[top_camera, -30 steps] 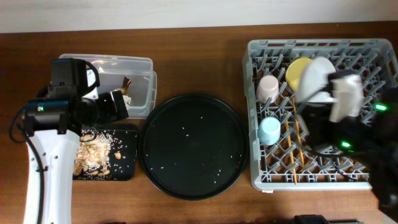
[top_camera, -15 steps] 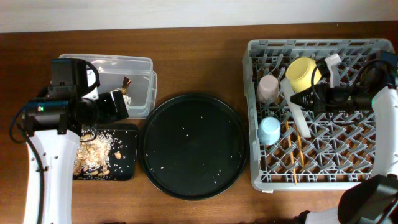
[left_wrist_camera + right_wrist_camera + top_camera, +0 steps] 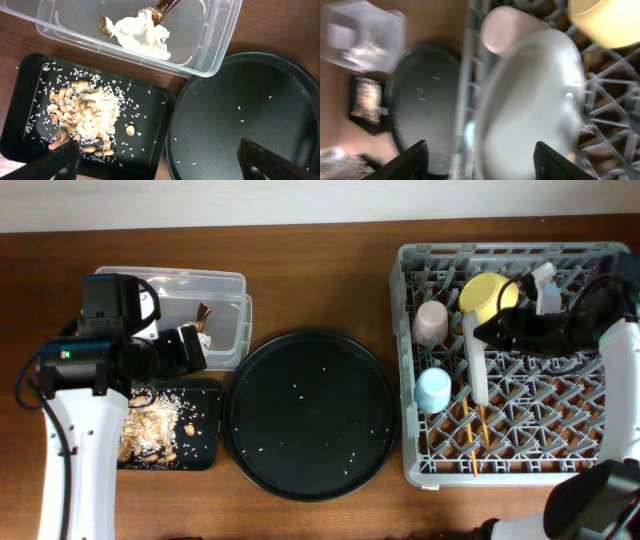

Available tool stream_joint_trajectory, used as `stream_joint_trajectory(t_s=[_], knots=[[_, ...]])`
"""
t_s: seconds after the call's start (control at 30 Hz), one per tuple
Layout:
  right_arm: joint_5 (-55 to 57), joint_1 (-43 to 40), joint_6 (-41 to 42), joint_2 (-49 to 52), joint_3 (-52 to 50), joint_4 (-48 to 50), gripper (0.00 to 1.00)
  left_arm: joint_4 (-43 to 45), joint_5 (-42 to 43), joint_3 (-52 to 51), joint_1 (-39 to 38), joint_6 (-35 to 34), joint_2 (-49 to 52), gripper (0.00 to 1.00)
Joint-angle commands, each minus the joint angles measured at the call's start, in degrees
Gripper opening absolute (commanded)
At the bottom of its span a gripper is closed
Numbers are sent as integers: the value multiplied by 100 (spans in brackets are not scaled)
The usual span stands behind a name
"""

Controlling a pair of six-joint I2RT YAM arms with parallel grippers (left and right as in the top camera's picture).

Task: Sort waste into correct bins and load items into the dishwasher rack
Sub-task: 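Lift the white plate into the rack and stand it upright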

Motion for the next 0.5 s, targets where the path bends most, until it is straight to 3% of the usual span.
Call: stream_joint_trajectory(t_s=[0.0, 0.1, 0.17, 0.33, 0.47], knots=[[-713, 72, 516, -46, 1360, -184, 68, 0, 22, 24, 9, 48, -13, 99], [1082, 1145, 750, -74, 2446, -708, 75, 0, 22, 24, 9, 48, -13, 100], [2315, 2214, 1161, -44, 2494, -658, 98, 0, 22, 24, 9, 48, -13, 99], [2481, 3832, 1158, 232, 2494, -487, 98, 0, 22, 24, 9, 48, -13, 99], [2483, 4262, 1158, 275, 2494, -487, 98, 0, 22, 24, 9, 48, -13, 99]])
